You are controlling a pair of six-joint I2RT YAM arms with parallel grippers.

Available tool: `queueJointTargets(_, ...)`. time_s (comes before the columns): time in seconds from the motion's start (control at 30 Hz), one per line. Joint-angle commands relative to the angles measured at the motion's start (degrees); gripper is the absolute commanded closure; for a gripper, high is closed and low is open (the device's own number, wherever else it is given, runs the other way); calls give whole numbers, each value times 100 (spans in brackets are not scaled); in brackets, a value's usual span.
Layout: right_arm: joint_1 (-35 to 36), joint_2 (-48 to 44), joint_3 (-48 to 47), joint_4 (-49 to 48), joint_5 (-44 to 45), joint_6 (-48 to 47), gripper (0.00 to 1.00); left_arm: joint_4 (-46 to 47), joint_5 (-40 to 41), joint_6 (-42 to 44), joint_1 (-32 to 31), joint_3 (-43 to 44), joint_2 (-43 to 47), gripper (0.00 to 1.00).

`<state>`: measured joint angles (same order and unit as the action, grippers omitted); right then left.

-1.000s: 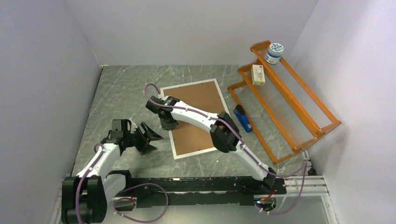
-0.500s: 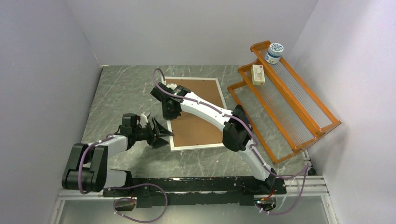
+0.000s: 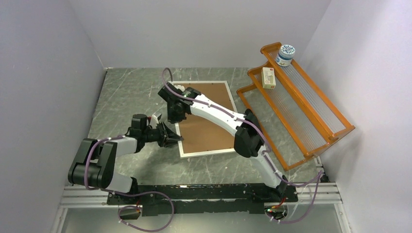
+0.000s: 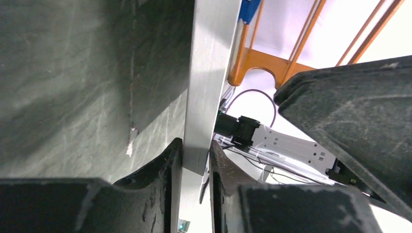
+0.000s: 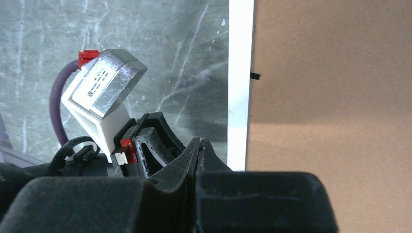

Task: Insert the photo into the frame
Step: Turn over the photo frame at the center of the board.

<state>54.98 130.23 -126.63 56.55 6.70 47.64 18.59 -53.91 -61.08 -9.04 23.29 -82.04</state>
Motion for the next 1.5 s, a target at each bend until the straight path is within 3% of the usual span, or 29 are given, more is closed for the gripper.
queueJointTargets(0.0,-199,-525,86,-256,-101,149,97,44,100,-3,-50,317,256,79)
queueJointTargets(0.23,-504,-958,346,-334,17,-43,71,-2152,600,1257,-45,1338,659,97)
queueJointTargets(0.43,-885,-1488,416,-321,75,-382,42,-5202,1077,2861,-37,3028,544,97)
queueJointTargets(0.53,-1133,-1783,586,-383,-105,-498,37,-6610,1406,3615,-15,3932,385,97)
queueJointTargets(0.7,-1523,-2232,1076,-772,-704,-577,33,-8123,1932,4292,133,5366,149,98)
queueJointTargets(0.8,-1595,-2323,1085,-892,-801,-627,27,-8727,2207,4551,206,6150,-51,97)
queueJointTargets(1.03,-1786,-2424,1121,-1213,-1224,-528,27,-9770,2942,5041,236,8366,-728,97)
queueJointTargets(1.2,-1933,-2611,1270,-1449,-1325,-141,25,-9681,2933,5072,231,9066,-924,97)
queueJointTargets(1.47,-2052,-2666,1085,-1973,-1890,432,13,-9646,3355,5369,95,9924,-1082,97)
